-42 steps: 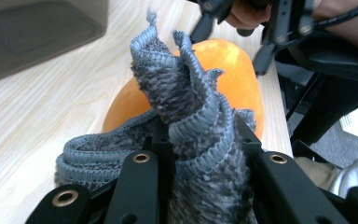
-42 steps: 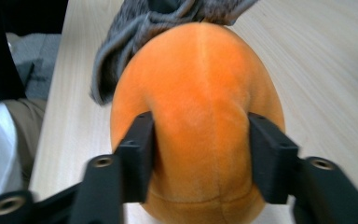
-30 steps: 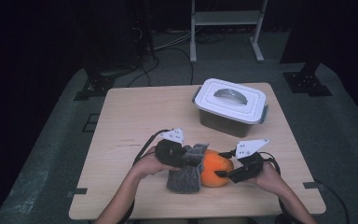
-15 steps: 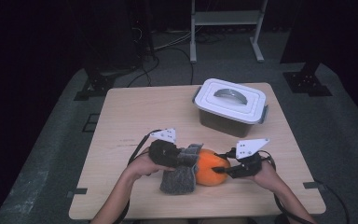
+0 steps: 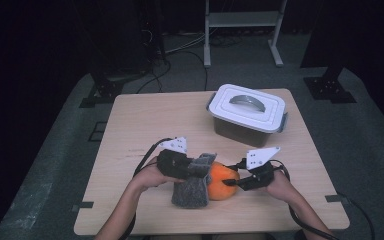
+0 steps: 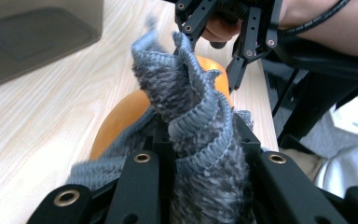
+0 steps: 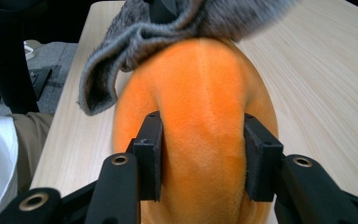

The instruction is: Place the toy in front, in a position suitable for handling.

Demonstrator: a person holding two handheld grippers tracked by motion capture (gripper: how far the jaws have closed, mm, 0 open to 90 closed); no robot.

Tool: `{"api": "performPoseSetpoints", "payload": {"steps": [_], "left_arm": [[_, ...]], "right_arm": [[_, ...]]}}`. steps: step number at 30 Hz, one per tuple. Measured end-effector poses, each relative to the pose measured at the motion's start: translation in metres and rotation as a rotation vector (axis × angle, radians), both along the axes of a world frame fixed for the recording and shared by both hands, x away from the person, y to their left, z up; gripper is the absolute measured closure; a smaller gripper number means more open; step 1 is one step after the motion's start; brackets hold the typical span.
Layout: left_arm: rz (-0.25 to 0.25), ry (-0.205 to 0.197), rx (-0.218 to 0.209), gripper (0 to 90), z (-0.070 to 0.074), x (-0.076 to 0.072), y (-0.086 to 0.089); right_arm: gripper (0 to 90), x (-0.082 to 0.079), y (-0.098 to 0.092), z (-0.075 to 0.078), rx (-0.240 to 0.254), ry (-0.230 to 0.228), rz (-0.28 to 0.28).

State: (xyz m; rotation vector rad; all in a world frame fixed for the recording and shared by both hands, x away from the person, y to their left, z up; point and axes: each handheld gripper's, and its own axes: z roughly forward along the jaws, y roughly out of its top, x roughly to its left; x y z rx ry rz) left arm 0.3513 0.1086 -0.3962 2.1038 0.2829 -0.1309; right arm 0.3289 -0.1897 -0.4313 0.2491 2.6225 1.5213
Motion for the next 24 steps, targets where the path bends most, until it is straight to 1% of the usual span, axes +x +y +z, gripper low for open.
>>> {"api": "performPoseSetpoints", "payload": {"steps": [3,4,5,7,8,9,10,13,14,15,16,17,19,20,22,24], "left_arm": [[0.013,0.006,-0.018,69.5,-0.004,0.001,0.0],[0.012,0.004,-0.018,69.4,-0.004,0.001,0.0],[0.016,0.003,-0.014,69.3,-0.003,0.001,-0.001],[0.02,0.002,-0.007,69.3,-0.003,0.001,-0.004],[0.019,-0.003,-0.002,69.3,-0.003,0.0,-0.005],[0.018,-0.004,0.002,69.3,-0.002,0.0,-0.006],[0.011,-0.004,0.002,69.3,-0.002,-0.001,-0.007],[0.001,-0.001,-0.007,69.3,-0.003,-0.002,-0.011],[-0.002,-0.002,-0.009,69.3,-0.003,-0.002,-0.012],[0.0,0.0,-0.009,69.3,-0.003,-0.002,-0.013],[-0.002,-0.003,-0.005,69.2,-0.003,-0.002,-0.012],[0.001,-0.003,-0.002,69.2,-0.003,-0.002,-0.011],[0.003,0.002,-0.002,69.2,-0.004,-0.001,-0.007],[0.002,0.004,-0.004,69.2,-0.004,-0.001,-0.005],[0.009,0.006,-0.003,69.2,-0.006,-0.001,-0.001],[0.02,0.009,0.002,69.2,-0.009,-0.001,0.005]], "right_arm": [[54.2,0.003,-0.008,-0.004,0.011,0.018,-0.012],[52.8,0.004,-0.01,-0.005,0.014,0.027,-0.017],[50.4,0.004,-0.01,-0.005,0.013,0.033,-0.021],[41.6,0.005,-0.009,-0.003,0.005,0.061,-0.038],[36.8,0.004,-0.008,0.001,-0.003,0.066,-0.045],[33.5,0.002,-0.008,0.006,-0.013,0.06,-0.055],[32.1,0.0,-0.007,0.008,-0.016,0.054,-0.058],[28.8,-0.006,-0.001,0.018,-0.003,0.037,-0.053],[28.4,-0.006,0.002,0.02,-0.009,0.032,-0.052],[27.3,-0.007,0.006,0.021,-0.032,0.02,-0.054],[27.5,-0.006,0.01,0.019,-0.057,0.006,-0.051],[30.1,-0.005,0.012,0.017,-0.062,0.011,-0.052],[40.3,-0.003,0.012,0.012,-0.059,0.023,-0.048],[44.3,-0.003,0.01,0.009,-0.049,0.022,-0.037],[47.7,-0.003,0.007,0.006,-0.043,0.018,-0.03],[48.6,-0.003,0.002,0.004,-0.041,0.017,-0.031]]}}
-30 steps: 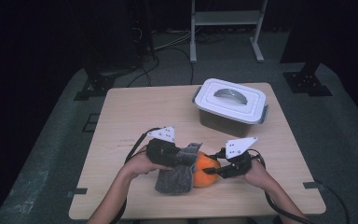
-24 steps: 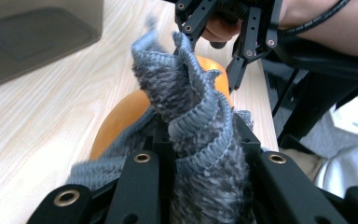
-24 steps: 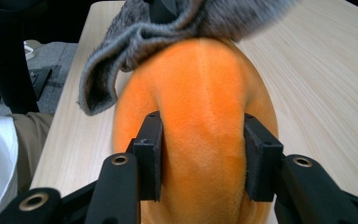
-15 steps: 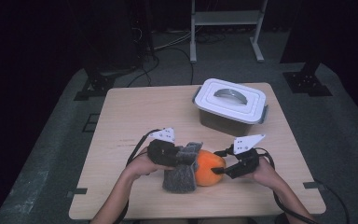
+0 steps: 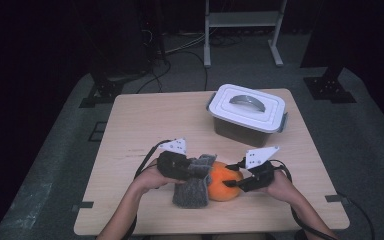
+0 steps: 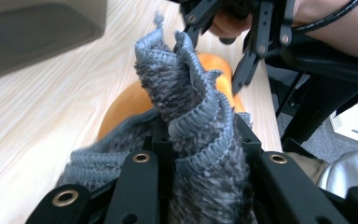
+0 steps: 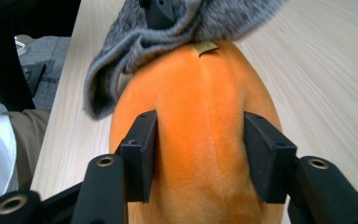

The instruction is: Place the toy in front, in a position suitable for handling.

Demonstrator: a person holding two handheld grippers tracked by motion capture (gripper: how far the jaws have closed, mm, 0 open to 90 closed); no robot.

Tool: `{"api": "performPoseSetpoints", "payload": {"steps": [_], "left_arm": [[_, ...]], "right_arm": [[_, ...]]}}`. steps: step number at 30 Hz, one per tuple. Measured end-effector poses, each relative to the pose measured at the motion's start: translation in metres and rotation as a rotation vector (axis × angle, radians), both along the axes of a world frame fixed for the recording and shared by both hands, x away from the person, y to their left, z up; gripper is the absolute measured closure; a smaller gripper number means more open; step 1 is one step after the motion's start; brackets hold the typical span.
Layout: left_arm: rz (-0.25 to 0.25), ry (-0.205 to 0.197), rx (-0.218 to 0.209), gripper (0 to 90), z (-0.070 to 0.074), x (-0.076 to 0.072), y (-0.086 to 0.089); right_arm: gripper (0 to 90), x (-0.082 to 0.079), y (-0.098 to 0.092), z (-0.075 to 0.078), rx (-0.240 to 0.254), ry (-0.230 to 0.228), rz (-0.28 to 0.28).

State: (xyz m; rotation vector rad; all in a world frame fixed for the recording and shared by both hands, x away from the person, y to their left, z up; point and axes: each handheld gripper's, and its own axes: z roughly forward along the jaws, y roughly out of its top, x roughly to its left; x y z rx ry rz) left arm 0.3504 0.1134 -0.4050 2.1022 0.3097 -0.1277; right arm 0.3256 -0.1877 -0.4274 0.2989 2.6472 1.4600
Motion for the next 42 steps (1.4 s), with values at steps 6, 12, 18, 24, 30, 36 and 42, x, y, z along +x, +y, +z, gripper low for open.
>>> {"api": "performPoseSetpoints", "payload": {"steps": [6,12,18,24,30,36,42], "left_arm": [[0.028,0.012,0.017,69.3,-0.004,0.001,0.007],[-0.015,-0.009,-0.01,69.3,0.008,-0.001,-0.006],[-0.069,-0.049,-0.001,69.2,0.02,-0.004,-0.028],[-0.027,-0.017,0.0,69.3,0.009,0.001,-0.013],[0.021,0.03,-0.008,68.7,-0.007,0.005,0.0],[-0.004,0.032,-0.031,68.8,-0.006,0.002,-0.007],[-0.026,0.024,-0.031,68.8,-0.003,-0.001,-0.014]], "right_arm": [[48.3,-0.001,-0.01,-0.002,0.011,0.014,-0.023],[49.2,-0.003,-0.008,-0.002,-0.001,-0.006,-0.017],[50.0,-0.005,-0.003,-0.001,-0.013,-0.035,0.004],[52.7,-0.005,-0.011,-0.003,-0.014,-0.045,-0.004],[51.5,-0.003,-0.023,-0.005,-0.003,-0.008,-0.028],[29.1,-0.006,-0.019,0.006,-0.032,0.02,-0.063],[18.2,-0.014,0.002,0.023,-0.072,0.004,-0.054]]}}
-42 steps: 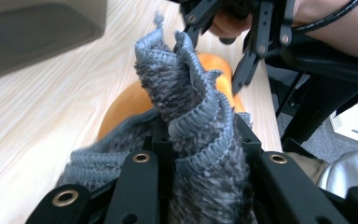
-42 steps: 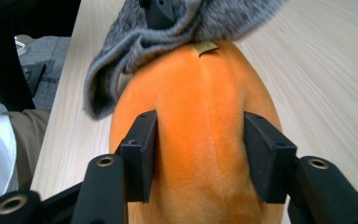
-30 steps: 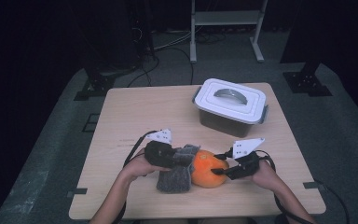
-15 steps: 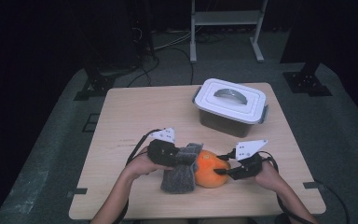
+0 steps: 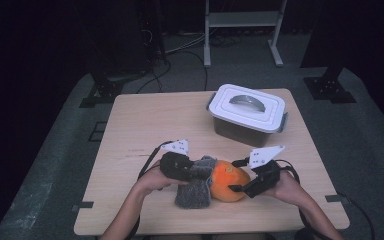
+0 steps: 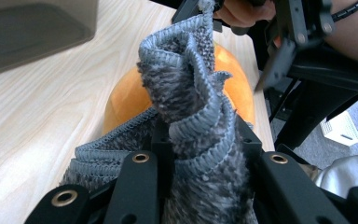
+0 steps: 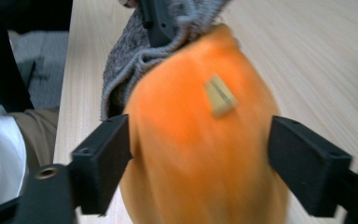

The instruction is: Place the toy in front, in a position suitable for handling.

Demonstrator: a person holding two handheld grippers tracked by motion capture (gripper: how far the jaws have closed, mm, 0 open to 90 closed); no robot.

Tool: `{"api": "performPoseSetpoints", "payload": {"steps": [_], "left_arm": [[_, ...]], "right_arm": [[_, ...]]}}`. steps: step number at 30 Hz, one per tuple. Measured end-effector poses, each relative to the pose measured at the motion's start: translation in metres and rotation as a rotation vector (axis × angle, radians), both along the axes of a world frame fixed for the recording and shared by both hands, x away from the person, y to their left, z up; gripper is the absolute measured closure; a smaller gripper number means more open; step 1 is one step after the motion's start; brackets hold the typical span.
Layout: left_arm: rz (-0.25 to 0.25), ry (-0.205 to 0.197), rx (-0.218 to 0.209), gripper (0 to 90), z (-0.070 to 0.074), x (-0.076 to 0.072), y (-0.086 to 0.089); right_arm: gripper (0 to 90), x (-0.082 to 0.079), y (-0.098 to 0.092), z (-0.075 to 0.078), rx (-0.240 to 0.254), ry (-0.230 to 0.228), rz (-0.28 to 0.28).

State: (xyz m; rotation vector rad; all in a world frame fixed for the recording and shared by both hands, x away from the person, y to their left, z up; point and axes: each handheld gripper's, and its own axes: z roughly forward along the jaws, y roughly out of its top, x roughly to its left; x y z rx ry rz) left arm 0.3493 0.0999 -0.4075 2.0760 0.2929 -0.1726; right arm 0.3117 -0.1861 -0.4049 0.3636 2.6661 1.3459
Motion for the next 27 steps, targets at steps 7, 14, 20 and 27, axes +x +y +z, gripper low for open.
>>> {"api": "performPoseSetpoints", "payload": {"steps": [7,14,20,27], "left_arm": [[-0.015,0.001,0.003,68.8,-0.001,-0.002,-0.004],[-0.001,0.003,-0.003,68.9,0.0,-0.002,0.004],[0.017,-0.058,-0.046,69.0,0.031,-0.005,0.026],[0.015,-0.052,0.025,69.0,0.027,-0.004,0.027]], "right_arm": [[14.8,0.004,0.018,-0.004,-0.048,0.023,-0.039],[51.4,0.005,0.021,-0.005,-0.047,-0.049,0.004],[54.6,0.01,0.028,-0.005,0.107,-0.056,0.008],[46.7,0.017,0.043,-0.023,0.172,-0.013,0.025]]}}
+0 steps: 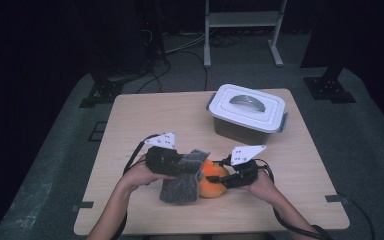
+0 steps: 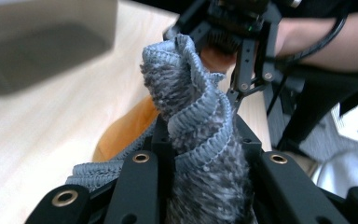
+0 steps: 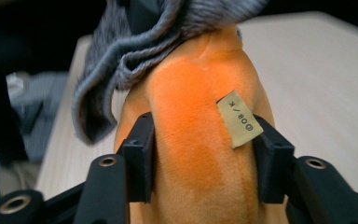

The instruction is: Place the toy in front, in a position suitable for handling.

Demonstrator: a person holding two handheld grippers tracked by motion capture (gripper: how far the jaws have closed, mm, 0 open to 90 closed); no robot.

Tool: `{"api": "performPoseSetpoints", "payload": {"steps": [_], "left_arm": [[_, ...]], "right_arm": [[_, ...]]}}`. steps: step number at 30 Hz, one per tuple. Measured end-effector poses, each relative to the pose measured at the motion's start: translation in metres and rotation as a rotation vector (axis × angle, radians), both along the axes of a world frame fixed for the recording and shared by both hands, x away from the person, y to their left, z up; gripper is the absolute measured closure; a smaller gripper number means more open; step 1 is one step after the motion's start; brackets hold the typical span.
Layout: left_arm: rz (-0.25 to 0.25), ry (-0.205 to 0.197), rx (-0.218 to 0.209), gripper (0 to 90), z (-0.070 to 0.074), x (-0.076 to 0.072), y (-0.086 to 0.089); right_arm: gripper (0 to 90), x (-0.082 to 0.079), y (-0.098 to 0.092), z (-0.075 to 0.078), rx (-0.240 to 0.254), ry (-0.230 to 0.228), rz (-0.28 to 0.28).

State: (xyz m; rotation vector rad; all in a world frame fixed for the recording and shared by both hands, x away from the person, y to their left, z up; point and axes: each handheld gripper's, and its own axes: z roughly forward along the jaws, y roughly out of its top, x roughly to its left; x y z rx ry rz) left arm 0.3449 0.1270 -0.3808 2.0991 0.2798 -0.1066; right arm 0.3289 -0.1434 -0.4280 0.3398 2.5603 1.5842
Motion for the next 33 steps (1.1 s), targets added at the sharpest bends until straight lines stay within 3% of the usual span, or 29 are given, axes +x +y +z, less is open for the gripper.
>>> {"api": "performPoseSetpoints", "payload": {"steps": [2,7,9,12,13,17,19,26,30,33], "left_arm": [[-0.008,0.019,-0.038,69.1,-0.006,-0.001,-0.003],[-0.036,0.007,-0.04,69.2,-0.005,-0.003,-0.021],[-0.045,0.0,-0.031,69.2,-0.002,-0.002,-0.027],[-0.063,-0.002,-0.025,69.2,0.001,-0.002,-0.034],[-0.069,-0.006,-0.019,69.2,0.002,-0.003,-0.038],[-0.061,-0.014,-0.005,69.2,0.002,-0.002,-0.036],[-0.049,-0.013,-0.006,69.2,0.0,0.0,-0.032],[-0.004,0.023,-0.018,69.0,-0.013,0.003,-0.012],[0.016,0.013,0.003,69.0,-0.012,0.004,-0.004],[0.02,0.012,-0.004,68.9,-0.009,0.005,-0.004]], "right_arm": [[39.5,-0.002,-0.003,-0.004,-0.004,0.0,0.0],[24.8,-0.002,-0.022,0.004,-0.055,0.059,-0.024],[23.7,-0.007,-0.025,0.013,-0.093,0.029,-0.037],[23.8,-0.012,-0.024,0.02,-0.095,-0.01,-0.039],[25.3,-0.012,-0.023,0.02,-0.096,-0.011,-0.036],[46.9,-0.009,-0.021,0.011,-0.106,-0.024,-0.017],[51.4,-0.008,-0.026,0.007,-0.09,-0.029,-0.009],[54.9,-0.011,-0.04,0.001,-0.078,-0.036,0.003],[54.9,-0.012,-0.044,0.0,-0.074,-0.035,0.008],[55.0,-0.012,-0.046,0.0,-0.07,-0.034,0.013]]}}
